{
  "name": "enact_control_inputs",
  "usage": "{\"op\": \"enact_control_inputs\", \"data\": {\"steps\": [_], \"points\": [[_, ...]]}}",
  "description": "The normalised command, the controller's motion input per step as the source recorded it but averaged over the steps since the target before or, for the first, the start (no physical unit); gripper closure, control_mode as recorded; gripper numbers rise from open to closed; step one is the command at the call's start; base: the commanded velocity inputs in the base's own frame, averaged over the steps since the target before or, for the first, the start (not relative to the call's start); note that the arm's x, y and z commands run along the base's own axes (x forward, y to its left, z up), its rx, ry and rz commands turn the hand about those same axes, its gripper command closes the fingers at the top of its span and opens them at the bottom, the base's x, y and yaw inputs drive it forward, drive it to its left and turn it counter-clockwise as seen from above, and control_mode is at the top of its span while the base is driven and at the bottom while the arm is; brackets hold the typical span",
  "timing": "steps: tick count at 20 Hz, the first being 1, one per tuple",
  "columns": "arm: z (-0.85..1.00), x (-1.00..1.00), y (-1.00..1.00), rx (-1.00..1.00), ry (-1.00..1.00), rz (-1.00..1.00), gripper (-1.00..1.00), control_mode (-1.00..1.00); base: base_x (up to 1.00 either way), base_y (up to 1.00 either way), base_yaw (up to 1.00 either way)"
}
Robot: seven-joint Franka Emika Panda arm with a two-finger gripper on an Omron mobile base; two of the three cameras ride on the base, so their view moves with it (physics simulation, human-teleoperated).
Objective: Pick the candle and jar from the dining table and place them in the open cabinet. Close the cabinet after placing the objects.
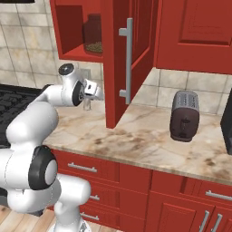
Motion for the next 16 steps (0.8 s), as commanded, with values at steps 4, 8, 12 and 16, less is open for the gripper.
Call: {"op": "enact_control_inputs", "data": {"steps": [4,8,12,16], "points": [[0.44,-0.45,0.01,-0.09,-0.11,0.0,1.0,-1.0,0.0,0.0,0.0],[0.56,-0.32,0.0,-0.09,-0.13,0.0,1.0,-1.0,0.0,0.0,0.0],[0.64,-0.12,0.0,-0.11,-0.08,0.0,1.0,-1.0,0.0,0.0,0.0],[0.7,0.0,-0.03,-0.13,-0.06,0.0,1.0,-1.0,0.0,0.0,0.0]]}}
